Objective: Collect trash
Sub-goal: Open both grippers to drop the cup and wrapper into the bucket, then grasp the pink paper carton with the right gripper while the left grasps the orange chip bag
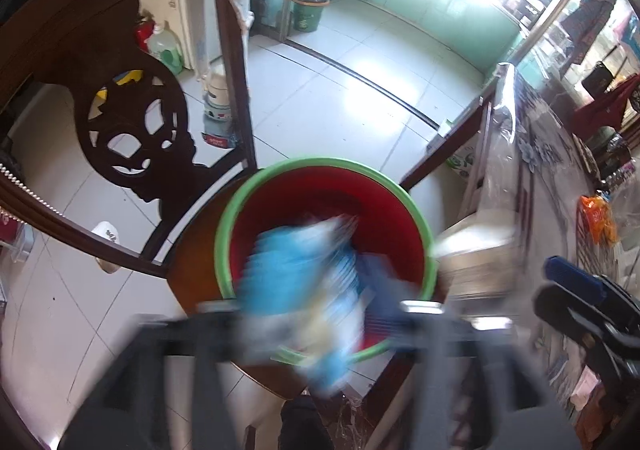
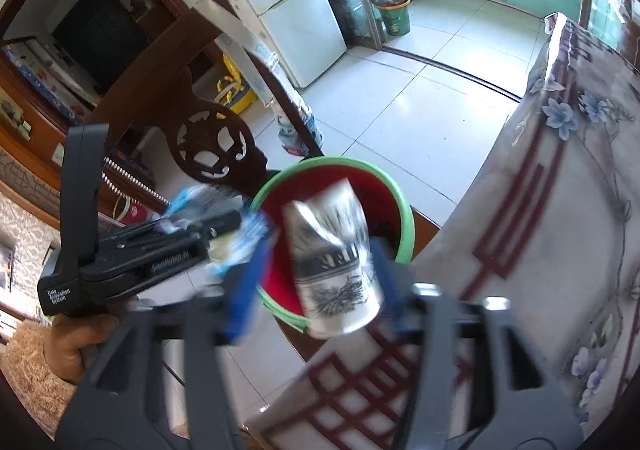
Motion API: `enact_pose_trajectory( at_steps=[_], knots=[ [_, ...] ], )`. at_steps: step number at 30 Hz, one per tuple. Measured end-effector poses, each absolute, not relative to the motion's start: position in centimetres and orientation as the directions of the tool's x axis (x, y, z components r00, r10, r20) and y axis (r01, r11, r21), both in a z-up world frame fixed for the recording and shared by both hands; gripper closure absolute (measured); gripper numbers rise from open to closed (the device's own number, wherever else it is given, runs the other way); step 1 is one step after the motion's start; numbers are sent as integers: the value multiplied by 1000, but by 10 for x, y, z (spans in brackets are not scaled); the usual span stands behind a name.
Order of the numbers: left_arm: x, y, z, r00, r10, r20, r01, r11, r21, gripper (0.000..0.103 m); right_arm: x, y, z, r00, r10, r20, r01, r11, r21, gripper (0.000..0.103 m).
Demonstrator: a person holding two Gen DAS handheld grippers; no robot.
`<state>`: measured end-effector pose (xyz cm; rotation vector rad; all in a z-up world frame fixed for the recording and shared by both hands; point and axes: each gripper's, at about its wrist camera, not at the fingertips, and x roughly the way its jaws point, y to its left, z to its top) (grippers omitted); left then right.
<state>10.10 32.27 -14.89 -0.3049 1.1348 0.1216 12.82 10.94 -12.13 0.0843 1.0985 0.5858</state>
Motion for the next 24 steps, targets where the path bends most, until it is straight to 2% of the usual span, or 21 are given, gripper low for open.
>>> enact_pose_trajectory(
  at_steps=[8,15,24],
  knots=[
    [101,305,-137,450,-87,-889,-185,964,-188,36,120,91,-113,345,464,-816,-381,864,330,28],
    [110,257,-123,466,-158,-871,-42,979,-200,36,100,32,-98,451,341,-825,-261,934,243,28],
    [107,170,-112,440,-258,-860,162,965,-206,36,47,-119,-102,523,54,-850,148,977,153,28]
  ],
)
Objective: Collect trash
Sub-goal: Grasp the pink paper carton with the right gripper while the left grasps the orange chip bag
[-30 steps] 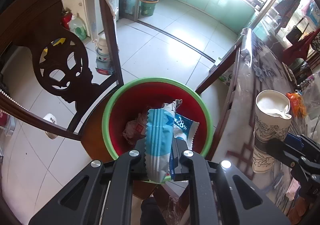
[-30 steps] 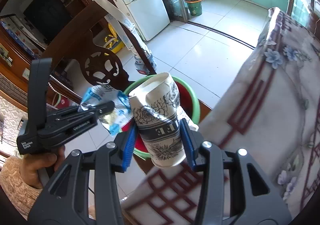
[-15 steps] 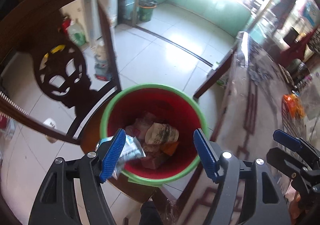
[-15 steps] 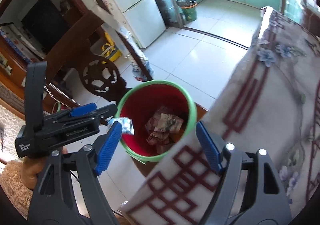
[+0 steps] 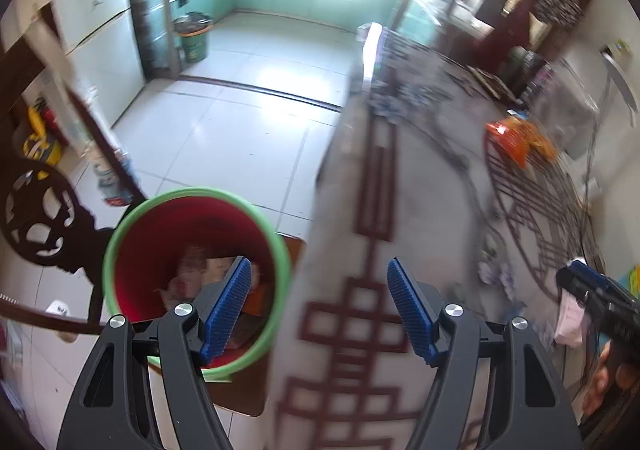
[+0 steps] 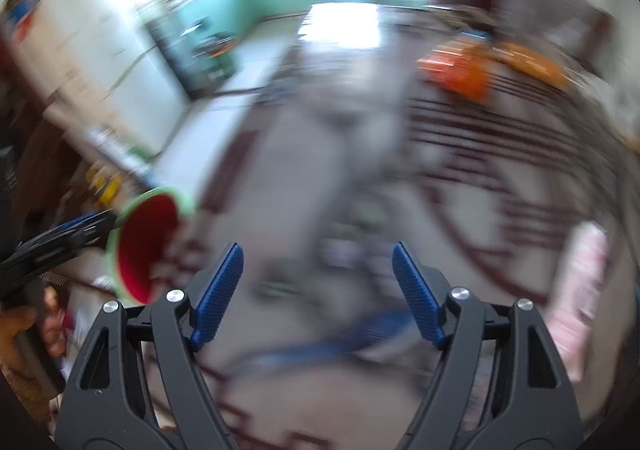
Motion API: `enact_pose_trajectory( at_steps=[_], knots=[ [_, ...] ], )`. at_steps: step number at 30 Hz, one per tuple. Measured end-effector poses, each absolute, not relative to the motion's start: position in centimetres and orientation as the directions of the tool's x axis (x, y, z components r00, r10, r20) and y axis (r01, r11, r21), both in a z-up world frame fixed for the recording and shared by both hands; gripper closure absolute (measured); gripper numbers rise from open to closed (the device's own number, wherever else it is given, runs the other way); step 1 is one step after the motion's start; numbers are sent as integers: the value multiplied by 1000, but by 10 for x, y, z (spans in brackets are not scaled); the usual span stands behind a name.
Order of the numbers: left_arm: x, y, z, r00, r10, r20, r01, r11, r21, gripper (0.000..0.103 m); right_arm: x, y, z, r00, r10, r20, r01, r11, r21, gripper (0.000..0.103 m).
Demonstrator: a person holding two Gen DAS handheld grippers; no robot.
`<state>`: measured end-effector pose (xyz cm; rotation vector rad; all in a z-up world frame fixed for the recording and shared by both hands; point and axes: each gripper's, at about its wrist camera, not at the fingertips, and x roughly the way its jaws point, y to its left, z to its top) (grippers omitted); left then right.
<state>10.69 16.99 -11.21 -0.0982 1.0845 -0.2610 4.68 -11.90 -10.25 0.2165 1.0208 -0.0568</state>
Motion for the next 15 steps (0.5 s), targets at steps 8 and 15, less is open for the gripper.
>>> enact_pose_trajectory(
  at_steps=[8,15],
  knots=[
    [88,97,-105,412,-312,-856,264,940,-216,36,-29,-260,-106,476,-158,-865,465,880,95,26],
    [65,29,-101,387,-317,-866,309,929,-202,36,-46,-320,-137,437,-101,-894,479,867,136,26]
  ],
)
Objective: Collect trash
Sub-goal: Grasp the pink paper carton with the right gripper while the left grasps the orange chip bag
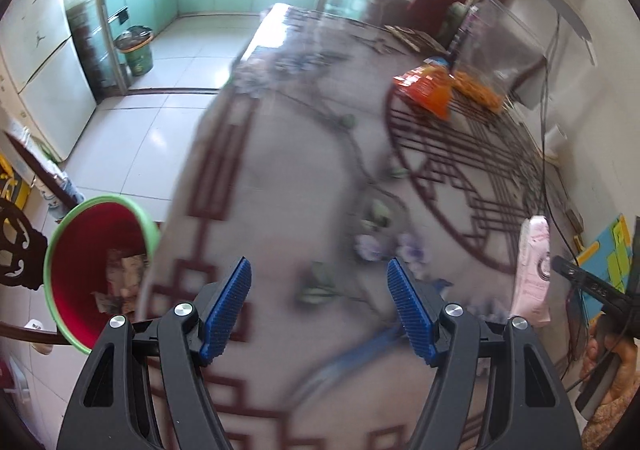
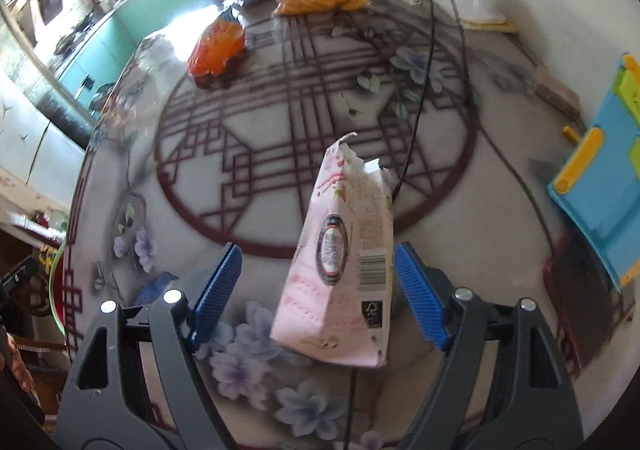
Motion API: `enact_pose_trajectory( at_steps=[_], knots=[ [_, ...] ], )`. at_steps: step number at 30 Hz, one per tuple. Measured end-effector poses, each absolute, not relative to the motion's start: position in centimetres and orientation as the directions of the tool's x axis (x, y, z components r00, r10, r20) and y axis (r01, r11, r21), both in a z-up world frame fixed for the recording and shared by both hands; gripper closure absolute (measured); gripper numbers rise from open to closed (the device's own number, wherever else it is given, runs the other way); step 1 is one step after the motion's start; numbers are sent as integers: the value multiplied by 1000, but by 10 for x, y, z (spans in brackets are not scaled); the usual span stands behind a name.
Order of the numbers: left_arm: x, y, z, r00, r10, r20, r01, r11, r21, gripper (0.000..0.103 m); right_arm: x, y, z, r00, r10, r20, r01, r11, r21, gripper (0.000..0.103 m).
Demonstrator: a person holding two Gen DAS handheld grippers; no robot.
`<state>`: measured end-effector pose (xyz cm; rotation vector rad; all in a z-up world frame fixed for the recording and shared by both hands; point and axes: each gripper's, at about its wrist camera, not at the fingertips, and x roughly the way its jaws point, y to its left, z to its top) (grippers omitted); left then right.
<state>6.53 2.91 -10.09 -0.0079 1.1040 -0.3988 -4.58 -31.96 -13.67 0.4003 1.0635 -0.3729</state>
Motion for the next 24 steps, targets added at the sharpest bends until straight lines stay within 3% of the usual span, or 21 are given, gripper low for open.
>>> enact_pose_trajectory(
  at_steps=[11,12,17,24],
  knots=[
    [77,-85,-71,462,-327,-824,356,920,-166,35,-29,-339,-183,342,31,-939,320,936,148,31],
    [81,-94,-68,470,-327,-820,361,919,-159,35,-28,-342,-184,346,50,-937,302,939,162,40],
    [126,-152,-59,504,-326,-800,386,913,-129,35,-27,-358,-179,373,127,-919,274,931,240,48],
    [205,-234,-73,581,-263,-770,461,886,46,32,-25,-371,-158,443,186,-877,239,918,316,49]
  ],
)
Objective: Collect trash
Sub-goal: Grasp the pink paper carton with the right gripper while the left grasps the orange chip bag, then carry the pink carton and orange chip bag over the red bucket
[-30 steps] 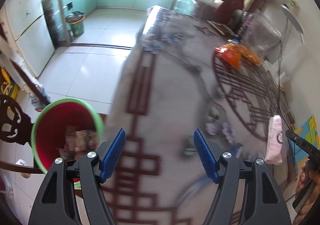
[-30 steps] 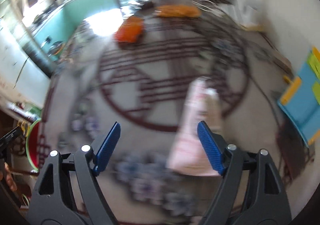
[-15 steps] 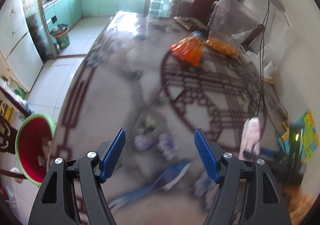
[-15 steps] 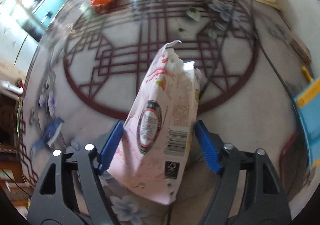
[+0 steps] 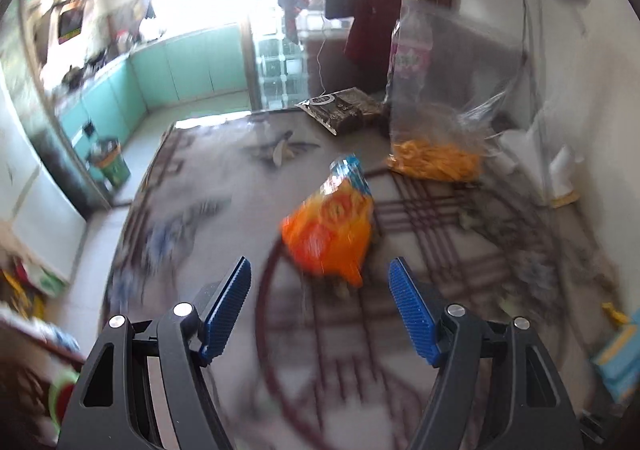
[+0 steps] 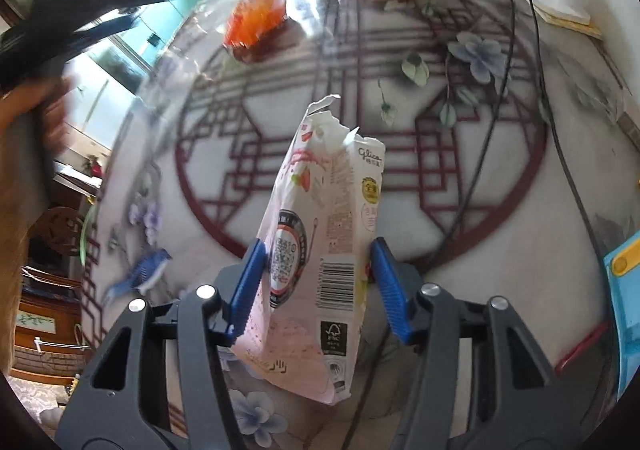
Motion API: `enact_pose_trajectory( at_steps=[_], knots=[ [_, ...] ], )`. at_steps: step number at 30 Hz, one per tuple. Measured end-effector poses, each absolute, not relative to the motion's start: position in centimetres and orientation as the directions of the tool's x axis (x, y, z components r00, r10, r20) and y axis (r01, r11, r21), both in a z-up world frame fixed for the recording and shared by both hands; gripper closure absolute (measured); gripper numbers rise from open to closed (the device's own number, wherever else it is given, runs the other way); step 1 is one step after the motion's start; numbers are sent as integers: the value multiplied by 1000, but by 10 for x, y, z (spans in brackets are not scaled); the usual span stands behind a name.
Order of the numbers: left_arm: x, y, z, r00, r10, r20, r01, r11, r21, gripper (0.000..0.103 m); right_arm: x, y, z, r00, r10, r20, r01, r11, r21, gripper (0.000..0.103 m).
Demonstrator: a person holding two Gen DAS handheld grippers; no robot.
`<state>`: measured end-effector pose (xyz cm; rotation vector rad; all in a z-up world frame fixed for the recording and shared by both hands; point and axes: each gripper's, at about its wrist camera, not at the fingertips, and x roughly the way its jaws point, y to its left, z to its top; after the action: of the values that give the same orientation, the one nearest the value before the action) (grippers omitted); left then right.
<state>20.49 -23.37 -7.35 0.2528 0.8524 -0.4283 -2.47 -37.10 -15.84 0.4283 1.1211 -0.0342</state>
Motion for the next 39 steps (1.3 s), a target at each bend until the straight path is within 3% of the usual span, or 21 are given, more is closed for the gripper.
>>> enact_pose_trajectory(
  at_steps=[7,13,17,19,20,22,24,28,32,39],
  knots=[
    [296,-292,-143,521,-136,-843,516,837,184,26,-28,-375,-153,466,227,-855,225,904,363,47],
    [319,-288,-159,415,-278,-866,490,871,-45,24,-35,-385,-164,447,235,-863,279,880,385,47],
    [324,-274,-175,281,-392,-876,389,881,-269,21,-32,-388,-162,455,220,-863,292,879,378,46],
    [320,-271,-180,251,-421,-872,363,876,-318,21,-30,-385,-160,458,218,-862,284,883,374,46],
    [315,-271,-181,249,-427,-869,369,871,-323,23,-30,-384,-159,458,219,-862,280,884,373,46],
    [303,-273,-180,240,-450,-860,421,847,-325,40,-28,-378,-157,458,220,-861,269,889,371,46],
    [287,-274,-173,232,-447,-864,463,832,-306,63,-28,-375,-153,464,218,-859,263,892,368,46],
    [250,-264,-148,261,-456,-851,520,809,-274,65,-28,-371,-140,491,200,-848,256,897,360,46],
    [196,-242,-115,368,-427,-826,584,797,-152,64,-23,-366,-127,523,187,-831,245,901,357,46],
    [106,-168,-92,430,-392,-814,536,836,-119,64,-9,-342,-110,551,202,-810,164,925,343,46]
  ],
)
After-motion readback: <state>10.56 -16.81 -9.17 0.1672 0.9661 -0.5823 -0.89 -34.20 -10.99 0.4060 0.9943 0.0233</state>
